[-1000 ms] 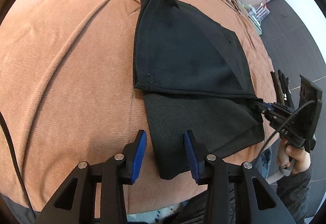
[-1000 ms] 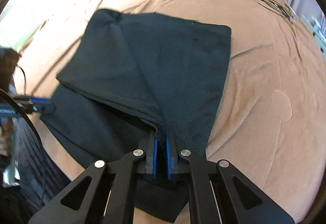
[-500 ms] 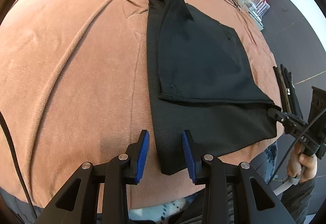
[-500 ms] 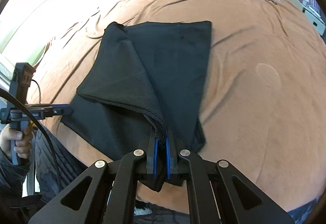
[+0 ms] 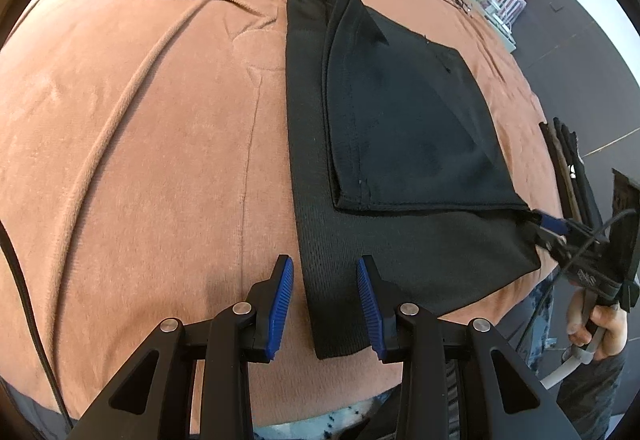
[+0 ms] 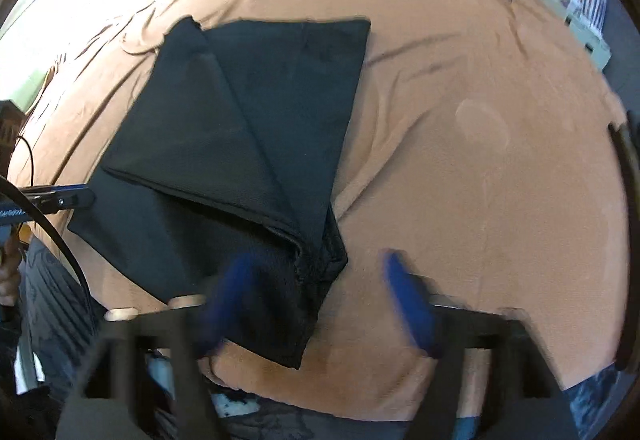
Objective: Fold small clothes
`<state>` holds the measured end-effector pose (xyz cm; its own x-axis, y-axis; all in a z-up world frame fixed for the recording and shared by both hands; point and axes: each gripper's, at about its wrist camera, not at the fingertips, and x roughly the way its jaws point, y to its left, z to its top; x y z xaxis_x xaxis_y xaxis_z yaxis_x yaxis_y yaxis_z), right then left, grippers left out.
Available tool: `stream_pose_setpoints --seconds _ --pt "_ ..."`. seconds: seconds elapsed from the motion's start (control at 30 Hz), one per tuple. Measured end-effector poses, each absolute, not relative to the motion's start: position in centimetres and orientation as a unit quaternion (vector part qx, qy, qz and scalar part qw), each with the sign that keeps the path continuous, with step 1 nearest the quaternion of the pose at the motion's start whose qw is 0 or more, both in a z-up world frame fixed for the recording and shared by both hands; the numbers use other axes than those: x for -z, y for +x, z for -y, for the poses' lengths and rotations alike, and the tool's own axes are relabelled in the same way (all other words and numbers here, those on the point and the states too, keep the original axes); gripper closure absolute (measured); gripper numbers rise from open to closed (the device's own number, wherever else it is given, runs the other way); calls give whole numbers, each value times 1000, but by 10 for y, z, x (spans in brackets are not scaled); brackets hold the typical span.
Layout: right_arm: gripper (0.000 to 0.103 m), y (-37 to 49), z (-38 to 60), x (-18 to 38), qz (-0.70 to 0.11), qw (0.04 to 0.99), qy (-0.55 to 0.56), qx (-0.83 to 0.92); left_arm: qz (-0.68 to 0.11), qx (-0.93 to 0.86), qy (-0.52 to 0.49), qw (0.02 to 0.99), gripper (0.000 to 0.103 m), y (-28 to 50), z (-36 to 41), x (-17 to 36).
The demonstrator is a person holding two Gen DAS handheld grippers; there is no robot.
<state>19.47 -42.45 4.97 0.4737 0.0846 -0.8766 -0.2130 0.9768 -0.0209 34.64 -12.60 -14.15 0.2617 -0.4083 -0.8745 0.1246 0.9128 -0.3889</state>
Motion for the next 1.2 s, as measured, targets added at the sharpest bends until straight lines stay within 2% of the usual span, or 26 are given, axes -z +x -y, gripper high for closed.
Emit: stream_pose_setpoints --seconds 0.3,0.63,0.9,1.2 --pt "23 191 359 -62 -488 854 -141 -112 -576 182 -136 785 66 354 120 148" --pt "23 214 289 -29 -499 828 -217 -136 -562 196 -182 783 75 349 100 158" --pt "23 252 280 -13 -511 828 -200 -113 -554 210 -184 784 78 346 94 159" --pt "23 310 319 -10 -519 846 -109 -54 -554 218 -194 780 79 346 90 162"
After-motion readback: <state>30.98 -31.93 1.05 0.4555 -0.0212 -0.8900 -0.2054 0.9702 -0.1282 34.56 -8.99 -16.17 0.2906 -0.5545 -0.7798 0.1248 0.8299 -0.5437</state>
